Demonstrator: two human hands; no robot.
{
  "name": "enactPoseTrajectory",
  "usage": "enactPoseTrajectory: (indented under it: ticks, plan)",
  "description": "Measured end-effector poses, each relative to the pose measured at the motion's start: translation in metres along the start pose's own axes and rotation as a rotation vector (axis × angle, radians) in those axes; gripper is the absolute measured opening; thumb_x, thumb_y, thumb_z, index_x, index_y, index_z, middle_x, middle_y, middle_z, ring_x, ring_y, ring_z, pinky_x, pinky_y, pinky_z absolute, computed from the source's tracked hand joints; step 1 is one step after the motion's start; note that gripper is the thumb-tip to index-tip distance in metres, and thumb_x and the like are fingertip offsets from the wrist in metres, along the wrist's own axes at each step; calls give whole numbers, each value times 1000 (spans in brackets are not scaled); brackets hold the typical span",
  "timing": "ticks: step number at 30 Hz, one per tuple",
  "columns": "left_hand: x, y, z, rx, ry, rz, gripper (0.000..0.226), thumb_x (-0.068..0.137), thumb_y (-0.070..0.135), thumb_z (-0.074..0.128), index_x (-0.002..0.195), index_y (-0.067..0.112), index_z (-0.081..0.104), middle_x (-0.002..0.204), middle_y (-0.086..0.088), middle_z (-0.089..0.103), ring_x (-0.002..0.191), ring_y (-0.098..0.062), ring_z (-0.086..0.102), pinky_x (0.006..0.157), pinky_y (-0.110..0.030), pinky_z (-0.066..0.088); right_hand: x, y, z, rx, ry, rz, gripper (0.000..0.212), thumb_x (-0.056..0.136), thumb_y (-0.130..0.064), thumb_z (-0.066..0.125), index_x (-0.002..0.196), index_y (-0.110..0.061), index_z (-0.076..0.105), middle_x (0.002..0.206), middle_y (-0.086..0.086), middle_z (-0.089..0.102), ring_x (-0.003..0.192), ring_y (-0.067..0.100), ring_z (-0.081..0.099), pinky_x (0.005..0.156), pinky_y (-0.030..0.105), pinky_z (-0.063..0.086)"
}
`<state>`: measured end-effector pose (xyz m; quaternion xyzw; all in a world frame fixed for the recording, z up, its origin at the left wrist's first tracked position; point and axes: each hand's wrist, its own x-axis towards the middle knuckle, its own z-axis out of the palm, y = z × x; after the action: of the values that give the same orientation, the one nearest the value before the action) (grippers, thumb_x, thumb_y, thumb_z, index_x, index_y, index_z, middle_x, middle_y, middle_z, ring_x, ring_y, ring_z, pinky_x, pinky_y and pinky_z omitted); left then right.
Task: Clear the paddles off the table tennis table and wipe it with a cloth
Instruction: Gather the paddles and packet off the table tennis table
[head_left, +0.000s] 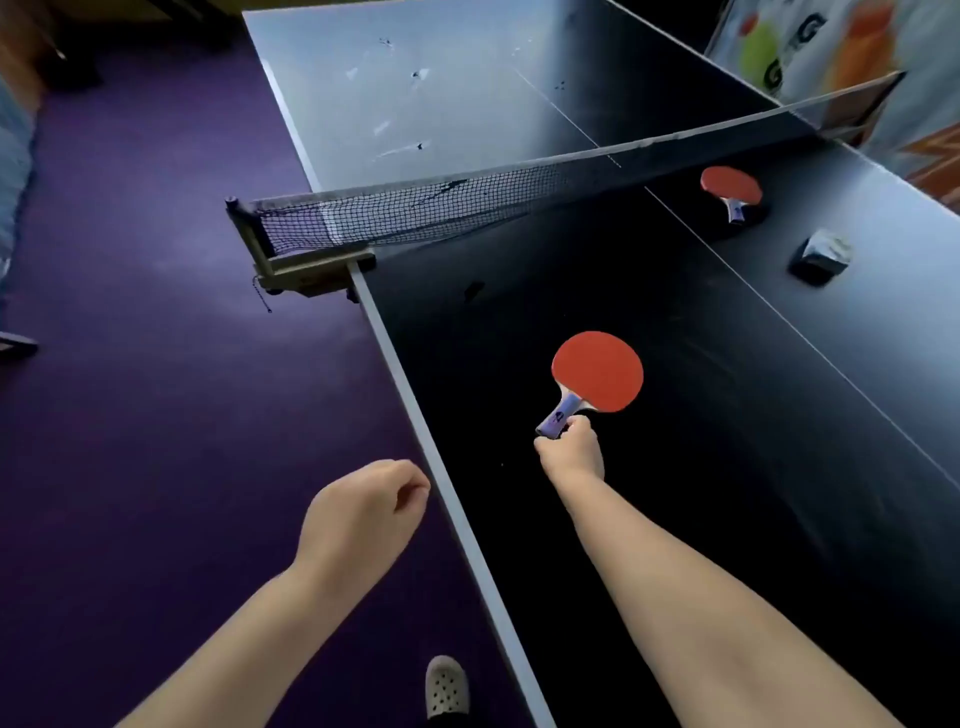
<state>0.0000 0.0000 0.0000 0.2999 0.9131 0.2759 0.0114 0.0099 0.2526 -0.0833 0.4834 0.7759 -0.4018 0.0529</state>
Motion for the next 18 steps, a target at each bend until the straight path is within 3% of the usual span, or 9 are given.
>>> enactPoseTrajectory:
  ticks: [3, 6, 13, 16, 18]
  plan:
    - [14, -10, 8, -32, -40, -37, 14, 79, 10, 71, 78, 24, 69, 67, 18, 61, 58, 0, 57, 51, -16, 48, 20, -10, 9, 39, 117, 110, 48, 83, -29, 72, 117, -7, 47, 118, 9, 56, 99, 32, 64, 75, 37, 50]
    - [23, -15, 12, -36, -73, -58, 14, 79, 11, 71, 79, 25, 69, 68, 20, 61, 58, 1, 57, 51, -15, 48, 35, -16, 17, 4, 133, 163, 58, 81, -36, 74, 120, -7, 43, 120, 9, 56, 102, 33, 63, 72, 34, 45]
    - [29, -17, 15, -43, -111, -63, 14, 80, 12, 71, 82, 26, 69, 71, 22, 61, 61, 4, 57, 55, -11, 46, 41, -15, 10, 14, 88, 277, 34, 87, -18, 55, 117, -5, 45, 108, 10, 64, 95, 33, 63, 74, 32, 43]
    - [23, -10, 14, -53, -113, -60, 14, 80, 13, 70, 82, 27, 70, 72, 22, 62, 62, 3, 58, 56, -11, 46, 26, -3, -2, 8, 103, 248, 26, 90, -17, 50, 114, -5, 49, 98, 8, 59, 85, 30, 57, 72, 32, 40]
    - [17, -5, 13, -53, -117, -40, 13, 81, 15, 70, 83, 28, 70, 72, 23, 62, 63, 5, 57, 55, -8, 44, 13, 8, -9, 9, 102, 221, 23, 90, -17, 50, 110, -6, 50, 99, 9, 60, 89, 31, 60, 75, 35, 45]
